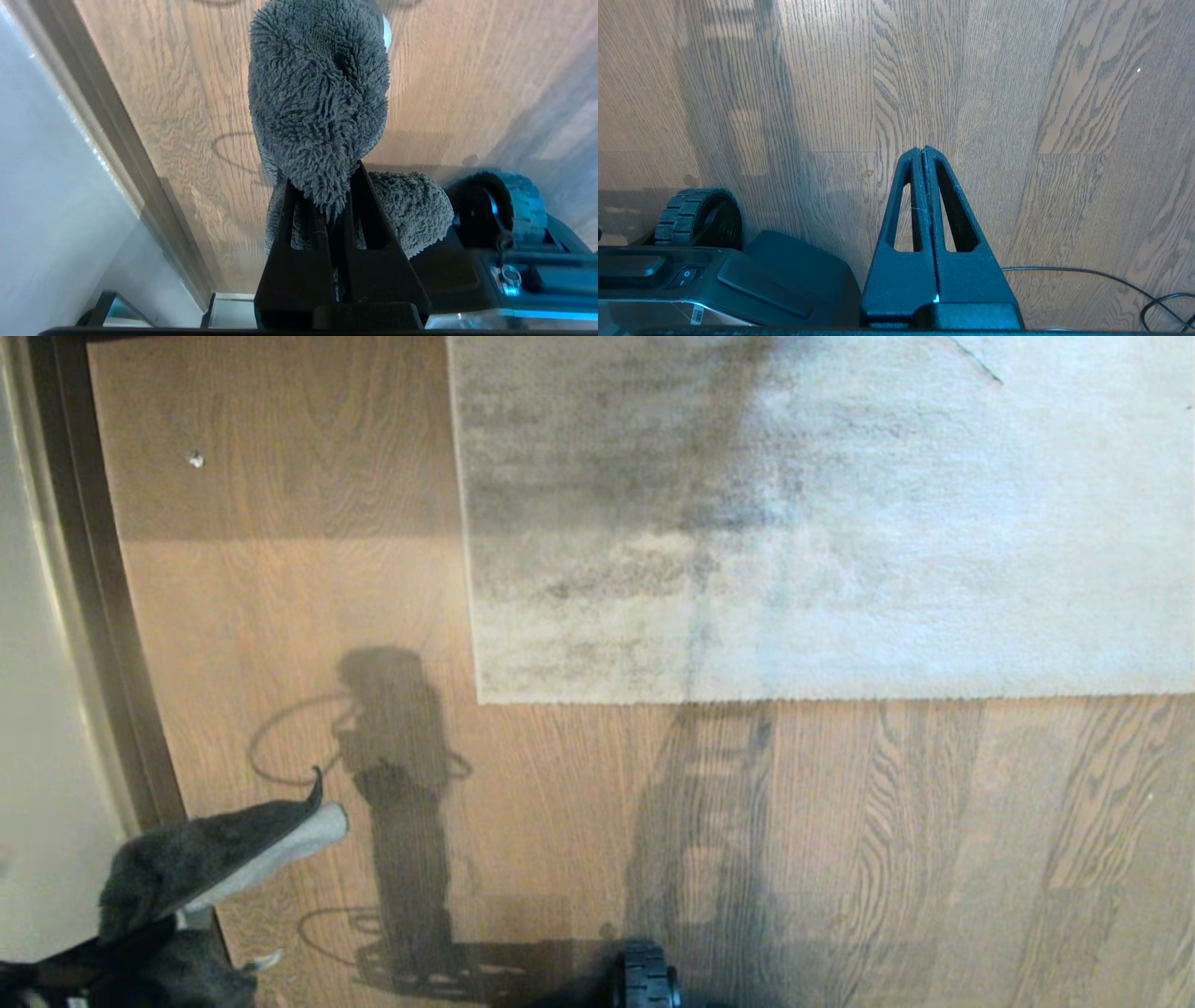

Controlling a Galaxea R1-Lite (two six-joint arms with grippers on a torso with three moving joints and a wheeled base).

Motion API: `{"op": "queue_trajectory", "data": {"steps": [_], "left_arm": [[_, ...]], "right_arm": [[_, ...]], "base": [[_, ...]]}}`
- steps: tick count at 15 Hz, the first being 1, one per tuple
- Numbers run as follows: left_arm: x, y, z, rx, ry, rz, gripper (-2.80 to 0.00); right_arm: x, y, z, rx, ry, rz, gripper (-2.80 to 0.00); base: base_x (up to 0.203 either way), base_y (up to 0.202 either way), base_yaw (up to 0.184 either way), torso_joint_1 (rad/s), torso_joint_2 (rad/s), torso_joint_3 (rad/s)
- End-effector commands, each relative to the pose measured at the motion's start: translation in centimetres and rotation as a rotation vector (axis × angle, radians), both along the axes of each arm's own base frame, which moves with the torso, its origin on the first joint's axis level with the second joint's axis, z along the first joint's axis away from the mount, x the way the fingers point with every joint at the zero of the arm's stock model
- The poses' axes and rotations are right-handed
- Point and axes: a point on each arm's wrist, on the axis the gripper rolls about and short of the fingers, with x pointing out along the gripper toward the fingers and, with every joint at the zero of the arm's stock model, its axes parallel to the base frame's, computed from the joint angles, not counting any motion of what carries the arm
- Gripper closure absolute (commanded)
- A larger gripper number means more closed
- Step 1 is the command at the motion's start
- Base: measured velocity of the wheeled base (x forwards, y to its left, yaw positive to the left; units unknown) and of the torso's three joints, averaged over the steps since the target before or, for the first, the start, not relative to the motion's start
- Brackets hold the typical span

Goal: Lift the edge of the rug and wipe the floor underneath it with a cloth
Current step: Put down the rag

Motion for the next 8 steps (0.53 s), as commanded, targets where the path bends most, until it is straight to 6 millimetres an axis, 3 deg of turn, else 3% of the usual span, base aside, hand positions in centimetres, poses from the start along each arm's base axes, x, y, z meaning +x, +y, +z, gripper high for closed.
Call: {"op": "queue_trajectory", "data": {"steps": [1,4,8], "left_arm": [[2.9,-0.1,-0.9,0.0,0.094,0.002,0.0],[6.2,0.0,-1.2,0.003,0.062,0.013,0.0],[8.6,0.4,-1.6,0.006,0.028,0.035,0.0]], "right_arm": [[0.0,0.0,0.0,0.0,0.001,0.0,0.0],[0.0,0.0,0.0,0.0,0.004,0.0,0.0],[0.0,0.0,0.0,0.0,0.001,0.0,0.0]], "base": [[0.0,0.0,0.0,0.0,0.0,0.0],[0.0,0.0,0.0,0.0,0.0,0.0],[0.0,0.0,0.0,0.0,0.0,0.0]]}}
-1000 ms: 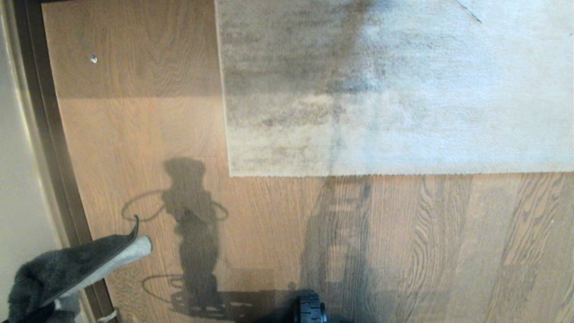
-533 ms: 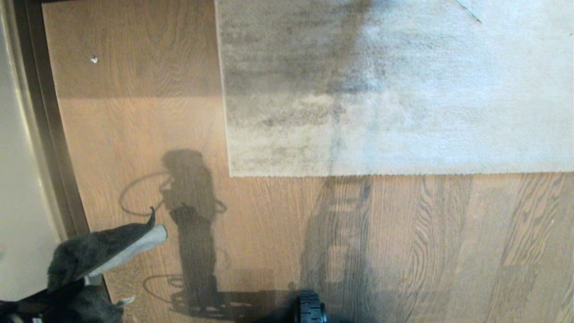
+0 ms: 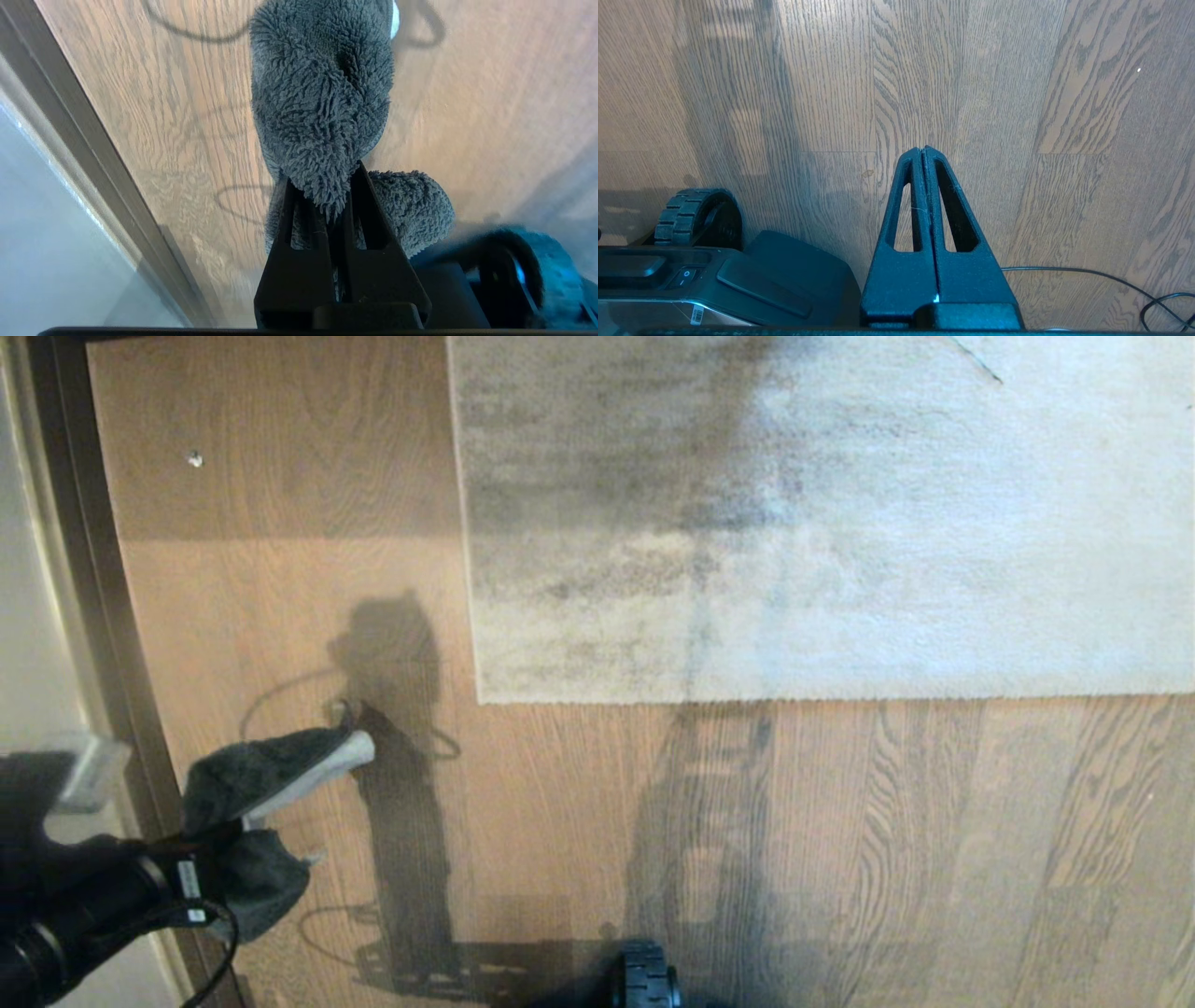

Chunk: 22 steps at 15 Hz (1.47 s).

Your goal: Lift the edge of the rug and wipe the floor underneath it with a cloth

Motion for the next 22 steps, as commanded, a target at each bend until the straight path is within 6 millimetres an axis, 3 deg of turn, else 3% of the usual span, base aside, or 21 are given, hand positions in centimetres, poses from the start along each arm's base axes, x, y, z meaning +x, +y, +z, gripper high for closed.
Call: {"op": "queue_trajectory", "data": {"steps": [1,8,12,13,18,22], "left_arm": [[1.7,0.2,-1.1,-0.001,0.044,0.014,0.0],[6.0,0.5,-1.7,-0.001,-0.109,0.022,0.0],[6.6,0.5,-1.9,0.004,-0.117,0.021,0.0],[6.7,0.5,-2.0,0.012,-0.114,0.019,-2.8],[6.1,0.5,-1.9,0.02,-0.127,0.017,-2.8],[4.0,0.3,-2.0,0.02,-0.129,0.013,-2.8]], "right_arm": [[0.0,0.0,0.0,0.0,0.001,0.0,0.0],[0.0,0.0,0.0,0.0,0.001,0.0,0.0],[0.0,0.0,0.0,0.0,0.001,0.0,0.0],[0.0,0.0,0.0,0.0,0.001,0.0,0.0],[0.0,0.0,0.0,0.0,0.001,0.0,0.0],[0.0,0.0,0.0,0.0,0.001,0.0,0.0]], "base": [[0.0,0.0,0.0,0.0,0.0,0.0],[0.0,0.0,0.0,0.0,0.0,0.0],[0.0,0.0,0.0,0.0,0.0,0.0],[0.0,0.0,0.0,0.0,0.0,0.0],[0.0,0.0,0.0,0.0,0.0,0.0],[0.0,0.0,0.0,0.0,0.0,0.0]]}}
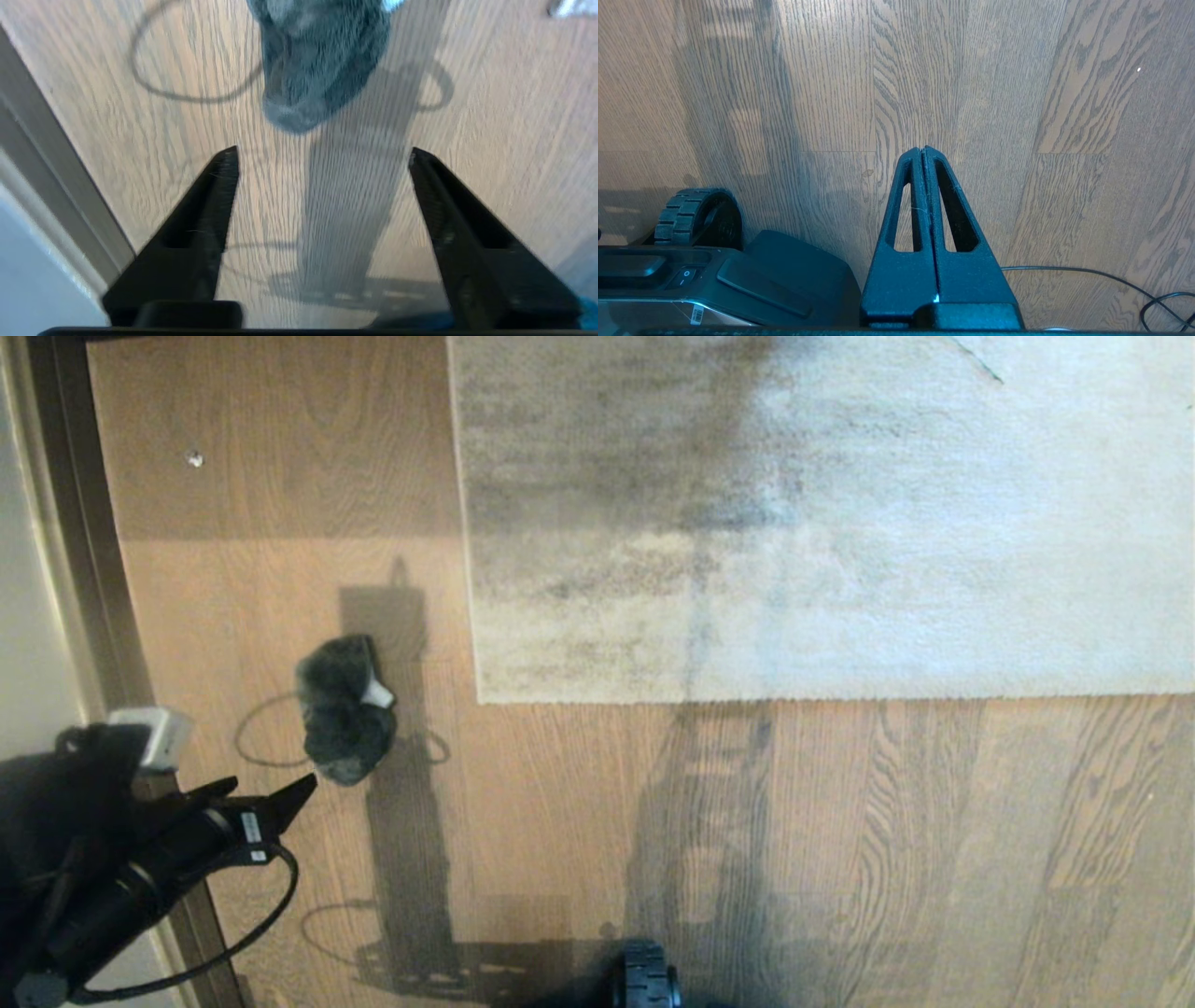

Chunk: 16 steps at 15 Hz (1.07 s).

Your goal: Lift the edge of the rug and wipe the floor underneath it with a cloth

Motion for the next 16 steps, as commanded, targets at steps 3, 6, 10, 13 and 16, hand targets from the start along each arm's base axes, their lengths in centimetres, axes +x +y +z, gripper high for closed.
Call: {"op": "queue_trajectory", "data": {"steps": [3,6,10,13,16], "left_arm": [[-3.3,-0.2,0.4,-0.001,-0.042,-0.008,-2.8],[-5.3,-0.2,0.4,0.0,-0.064,-0.014,-2.8],[-7.1,-0.7,0.8,-0.002,-0.107,-0.047,-2.8],[-8.3,-0.8,1.1,-0.004,-0.123,-0.059,-2.8],[-9.9,-0.8,1.3,-0.007,-0.131,-0.067,-2.8]], "right_arm": [[0.0,0.0,0.0,0.0,0.0,0.001,0.0],[0.0,0.0,0.0,0.0,0.0,0.001,0.0],[0.0,0.0,0.0,0.0,0.0,0.001,0.0],[0.0,0.0,0.0,0.0,0.0,0.001,0.0],[0.0,0.0,0.0,0.0,0.0,0.001,0.0]], "base": [[0.0,0.0,0.0,0.0,0.0,0.0],[0.0,0.0,0.0,0.0,0.0,0.0],[0.0,0.0,0.0,0.0,0.0,0.0],[0.0,0.0,0.0,0.0,0.0,0.0],[0.0,0.0,0.0,0.0,0.0,0.0]]}}
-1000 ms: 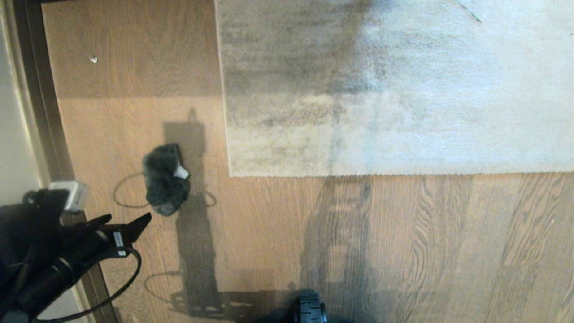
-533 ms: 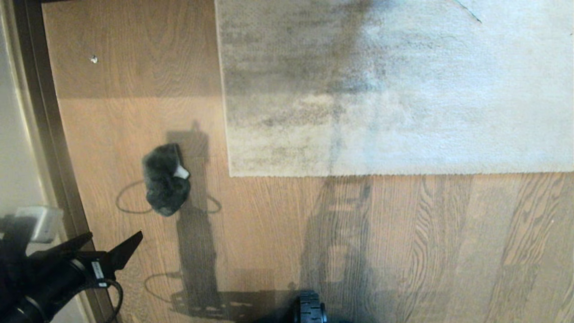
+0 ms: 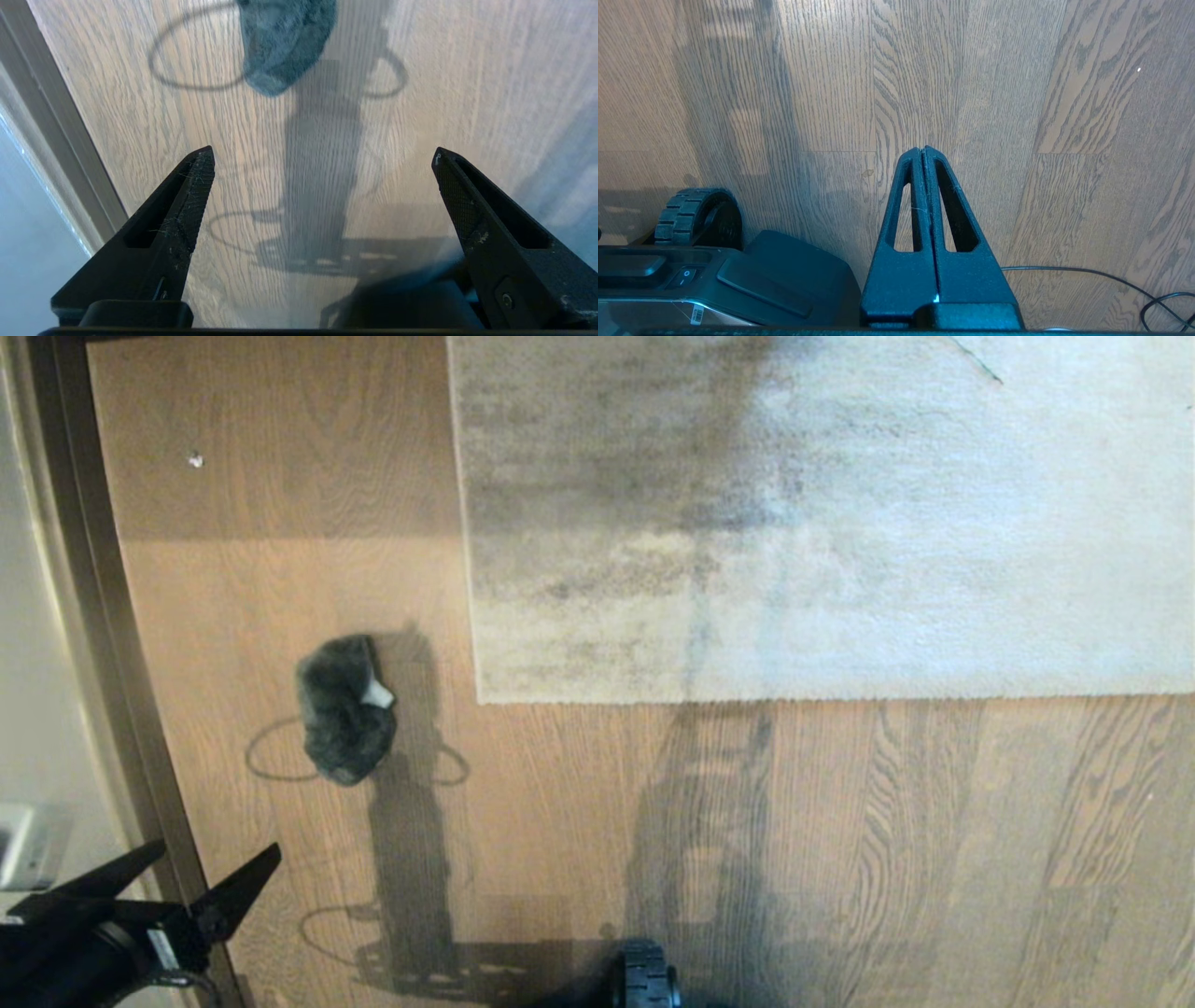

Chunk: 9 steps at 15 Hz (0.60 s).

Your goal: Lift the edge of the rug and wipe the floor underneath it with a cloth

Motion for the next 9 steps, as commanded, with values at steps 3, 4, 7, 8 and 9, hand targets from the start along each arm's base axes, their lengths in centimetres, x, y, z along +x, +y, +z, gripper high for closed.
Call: {"op": "queue_trajectory", "data": {"steps": [3,4,7,8,9], "left_arm": [[-2.5,0.1,0.7,-0.008,-0.075,-0.002,0.0],[-3.1,0.1,0.7,-0.01,-0.082,-0.002,0.0],[-4.5,0.1,0.6,-0.014,-0.105,-0.002,0.0],[-5.1,0.2,0.6,-0.015,-0.114,-0.001,0.0],[-5.9,0.2,0.5,-0.016,-0.131,0.0,0.0]], "right_arm": [[0.0,0.0,0.0,0.0,0.0,0.0,0.0],[0.0,0.0,0.0,0.0,0.0,0.0,0.0],[0.0,0.0,0.0,0.0,0.0,0.0,0.0],[0.0,0.0,0.0,0.0,0.0,0.0,0.0],[0.0,0.0,0.0,0.0,0.0,0.0,0.0]], "base": [[0.0,0.0,0.0,0.0,0.0,0.0],[0.0,0.0,0.0,0.0,0.0,0.0],[0.0,0.0,0.0,0.0,0.0,0.0],[0.0,0.0,0.0,0.0,0.0,0.0],[0.0,0.0,0.0,0.0,0.0,0.0]]}}
